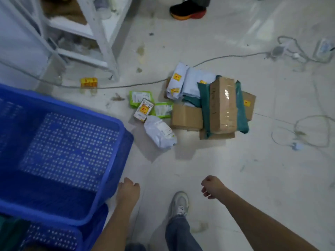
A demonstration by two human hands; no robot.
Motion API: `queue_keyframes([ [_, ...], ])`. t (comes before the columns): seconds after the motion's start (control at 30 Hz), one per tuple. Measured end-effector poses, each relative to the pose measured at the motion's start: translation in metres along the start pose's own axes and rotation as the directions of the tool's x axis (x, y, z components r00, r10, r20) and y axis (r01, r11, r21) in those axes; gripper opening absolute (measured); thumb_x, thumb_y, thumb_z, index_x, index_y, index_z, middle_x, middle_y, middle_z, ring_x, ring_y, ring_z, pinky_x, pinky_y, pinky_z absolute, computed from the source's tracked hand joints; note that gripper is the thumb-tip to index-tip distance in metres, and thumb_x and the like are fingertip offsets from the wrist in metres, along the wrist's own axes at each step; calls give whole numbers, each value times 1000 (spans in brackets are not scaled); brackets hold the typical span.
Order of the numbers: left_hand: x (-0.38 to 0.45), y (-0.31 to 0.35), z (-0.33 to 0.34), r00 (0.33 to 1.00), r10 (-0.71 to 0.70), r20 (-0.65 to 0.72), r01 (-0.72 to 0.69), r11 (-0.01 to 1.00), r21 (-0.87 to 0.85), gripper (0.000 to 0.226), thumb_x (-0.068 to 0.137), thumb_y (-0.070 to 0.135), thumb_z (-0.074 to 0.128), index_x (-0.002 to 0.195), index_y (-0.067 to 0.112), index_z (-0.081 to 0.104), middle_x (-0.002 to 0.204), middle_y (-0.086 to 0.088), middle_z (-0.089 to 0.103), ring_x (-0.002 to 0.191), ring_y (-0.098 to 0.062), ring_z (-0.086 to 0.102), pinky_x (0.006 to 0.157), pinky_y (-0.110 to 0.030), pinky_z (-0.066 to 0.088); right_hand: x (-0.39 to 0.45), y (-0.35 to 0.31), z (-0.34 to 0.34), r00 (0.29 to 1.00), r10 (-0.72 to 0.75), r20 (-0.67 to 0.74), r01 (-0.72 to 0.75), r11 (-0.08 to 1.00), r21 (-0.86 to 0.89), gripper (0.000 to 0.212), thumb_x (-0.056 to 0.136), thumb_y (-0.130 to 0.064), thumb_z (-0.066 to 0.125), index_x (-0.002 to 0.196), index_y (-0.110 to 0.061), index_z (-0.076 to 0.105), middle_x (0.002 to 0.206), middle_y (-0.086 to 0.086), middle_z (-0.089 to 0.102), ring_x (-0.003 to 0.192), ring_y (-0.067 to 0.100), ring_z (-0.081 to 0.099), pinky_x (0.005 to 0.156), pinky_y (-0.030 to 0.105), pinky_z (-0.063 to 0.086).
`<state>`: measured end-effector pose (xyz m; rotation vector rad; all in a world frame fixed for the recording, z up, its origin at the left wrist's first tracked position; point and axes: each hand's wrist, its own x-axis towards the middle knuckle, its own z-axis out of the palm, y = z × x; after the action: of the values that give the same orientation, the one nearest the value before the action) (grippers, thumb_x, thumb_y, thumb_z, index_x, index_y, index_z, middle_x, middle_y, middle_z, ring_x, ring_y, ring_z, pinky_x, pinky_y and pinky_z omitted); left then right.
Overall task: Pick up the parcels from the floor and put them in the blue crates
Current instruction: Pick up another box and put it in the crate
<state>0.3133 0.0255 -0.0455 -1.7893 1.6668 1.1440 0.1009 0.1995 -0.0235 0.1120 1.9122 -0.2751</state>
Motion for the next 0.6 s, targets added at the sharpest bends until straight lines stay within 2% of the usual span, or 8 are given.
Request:
queue_keyframes([
  [0.07, 1, 41, 11, 999, 4, 33, -5, 999, 40, 19, 90, 9, 45, 75, 4, 37, 94, -23, 55, 79, -31, 54, 68, -33, 42, 6, 7, -33, 1000, 5, -17, -4, 998, 68, 11, 95, -12, 41, 94, -4, 48, 68, 9, 55, 53, 18, 50, 49, 23, 38],
  [0.17, 2, 103, 28, 996, 47, 76, -54, 995, 83, 15, 93, 12, 45, 93, -3, 46, 114, -27, 56, 101, -37, 57, 84, -36, 46, 15, 15, -75, 999, 4, -36, 1, 987, 158, 11, 94, -13, 41, 94, -4, 48, 70, 9, 55, 55, 19, 50, 51, 23, 39],
  [0.23, -2, 143, 41, 990, 101, 96, -112, 987, 116, 25, 93, 13, 44, 107, -7, 51, 116, -25, 55, 106, -37, 55, 88, -36, 44, 23, 18, -97, 999, 5, -50, 6, 973, 229, 11, 94, -12, 40, 93, -4, 48, 72, 10, 55, 56, 19, 50, 52, 24, 39],
  [0.27, -4, 161, 49, 983, 143, 117, -157, 980, 123, 26, 93, 12, 45, 107, -8, 52, 113, -25, 56, 107, -37, 55, 89, -37, 44, 26, 19, -106, 998, 8, -61, 9, 964, 265, 11, 94, -12, 40, 93, -3, 48, 74, 11, 55, 56, 19, 49, 52, 24, 39],
  [0.33, -6, 192, 65, 961, 219, 171, -242, 962, 128, 16, 92, 8, 48, 88, -5, 53, 94, -23, 57, 101, -35, 56, 84, -36, 44, 35, 21, -120, 997, 22, -79, 5, 944, 330, 12, 93, -12, 40, 93, -4, 48, 79, 12, 56, 58, 19, 50, 53, 25, 39],
  [0.43, -4, 231, 91, 936, 273, 221, -302, 947, 107, 37, 89, 3, 51, 57, 11, 33, 60, -5, 40, 80, -23, 49, 73, -30, 35, 51, 23, -134, 993, 76, -93, -29, 903, 429, 12, 93, -13, 41, 97, -4, 48, 86, 14, 56, 64, 22, 52, 57, 28, 43],
  [0.5, 1, 251, 107, 917, 301, 261, -335, 937, 96, 44, 88, 2, 54, 52, 14, 31, 56, -1, 36, 76, -19, 46, 71, -28, 34, 64, 23, -140, 988, 116, -98, -57, 881, 470, 13, 91, -15, 45, 100, -5, 45, 89, 14, 54, 71, 25, 54, 62, 32, 44],
  [0.6, 16, 280, 126, 908, 210, 362, -260, 961, 95, 35, 84, 18, 58, 56, 14, 38, 66, -8, 48, 82, -21, 51, 75, -31, 41, 81, 13, -152, 987, 101, -122, -42, 911, 410, 35, 90, -21, 51, 120, -5, 42, 98, 13, 53, 86, 27, 57, 74, 35, 47],
])
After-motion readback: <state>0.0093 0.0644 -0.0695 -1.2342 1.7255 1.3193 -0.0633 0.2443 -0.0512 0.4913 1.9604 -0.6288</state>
